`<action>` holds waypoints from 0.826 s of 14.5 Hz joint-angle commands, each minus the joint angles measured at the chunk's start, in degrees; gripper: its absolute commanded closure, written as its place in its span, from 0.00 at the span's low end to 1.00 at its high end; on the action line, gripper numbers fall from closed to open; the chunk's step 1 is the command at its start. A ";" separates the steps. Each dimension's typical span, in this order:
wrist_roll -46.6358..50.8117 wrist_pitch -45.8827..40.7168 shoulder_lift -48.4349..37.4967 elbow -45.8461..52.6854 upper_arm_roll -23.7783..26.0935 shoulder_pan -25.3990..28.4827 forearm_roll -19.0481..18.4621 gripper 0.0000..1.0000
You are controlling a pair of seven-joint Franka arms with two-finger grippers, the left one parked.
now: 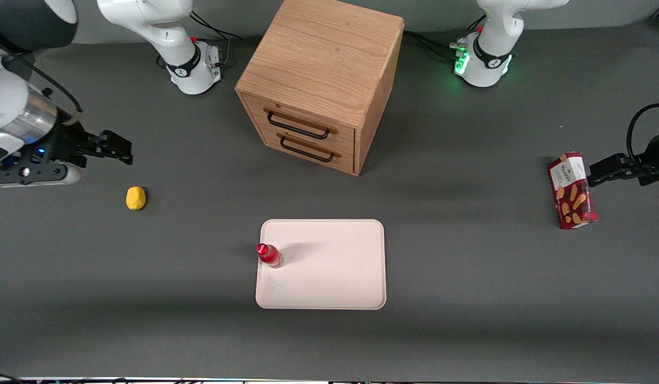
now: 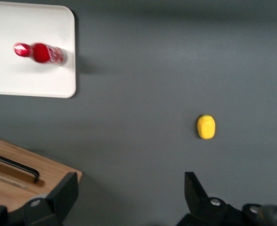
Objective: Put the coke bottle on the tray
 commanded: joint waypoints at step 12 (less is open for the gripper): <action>-7.14 6.22 -7.35 -12.34 -6.35 -4.90 1.91 0.00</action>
